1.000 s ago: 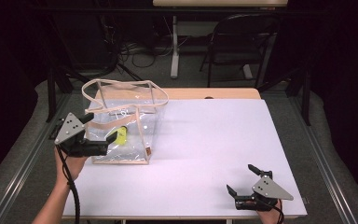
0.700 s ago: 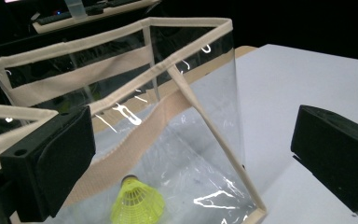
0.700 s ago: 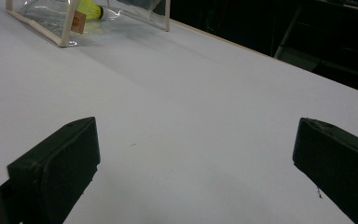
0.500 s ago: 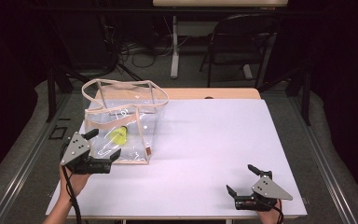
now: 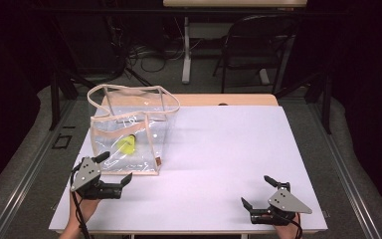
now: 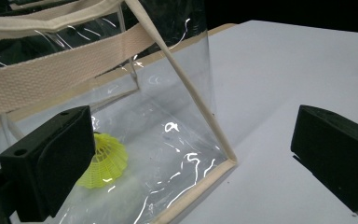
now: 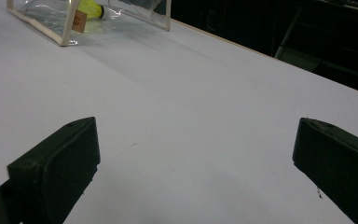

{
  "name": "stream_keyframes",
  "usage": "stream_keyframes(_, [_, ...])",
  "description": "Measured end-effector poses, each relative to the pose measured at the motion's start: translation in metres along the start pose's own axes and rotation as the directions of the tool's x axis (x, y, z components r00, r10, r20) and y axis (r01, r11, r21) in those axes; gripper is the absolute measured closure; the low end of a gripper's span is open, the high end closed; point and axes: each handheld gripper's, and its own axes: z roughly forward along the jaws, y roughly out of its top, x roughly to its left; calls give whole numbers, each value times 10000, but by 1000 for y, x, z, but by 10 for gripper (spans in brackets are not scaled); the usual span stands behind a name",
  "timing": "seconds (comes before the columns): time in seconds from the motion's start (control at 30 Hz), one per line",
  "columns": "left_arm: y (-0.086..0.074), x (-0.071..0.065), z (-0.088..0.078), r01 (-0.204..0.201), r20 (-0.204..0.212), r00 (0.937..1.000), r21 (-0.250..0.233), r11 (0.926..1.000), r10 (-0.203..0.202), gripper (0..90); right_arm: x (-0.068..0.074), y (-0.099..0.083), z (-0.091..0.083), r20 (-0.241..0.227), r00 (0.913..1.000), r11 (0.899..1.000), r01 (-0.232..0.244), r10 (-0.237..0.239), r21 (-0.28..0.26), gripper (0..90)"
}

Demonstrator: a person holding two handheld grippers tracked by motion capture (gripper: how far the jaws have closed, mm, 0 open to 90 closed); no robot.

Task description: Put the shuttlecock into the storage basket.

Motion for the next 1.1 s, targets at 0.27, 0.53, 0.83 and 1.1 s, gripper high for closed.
stream_keyframes(0.27, [-22, -10, 5, 266, 244, 9993, 259, 9993, -273, 0, 0, 0, -1, -13, 10000, 10000, 45, -45, 83, 1])
stream_keyframes(0.53, [-36, -18, 6, 232, 527, 9983, 413, 9989, -254, 0, 1, 1, -1, -3, 10000, 9999, 80, -80, 77, 1])
stream_keyframes(0.83, [-44, -23, 5, 202, 657, 9976, 550, 9983, -238, 0, 1, 1, -1, -13, 10000, 9999, 98, -98, 51, 1])
stream_keyframes(1.1, [-52, -29, 7, 53, 815, 9966, 829, 9965, -121, 0, 2, 1, -1, -15, 9999, 9999, 143, -143, 17, 1])
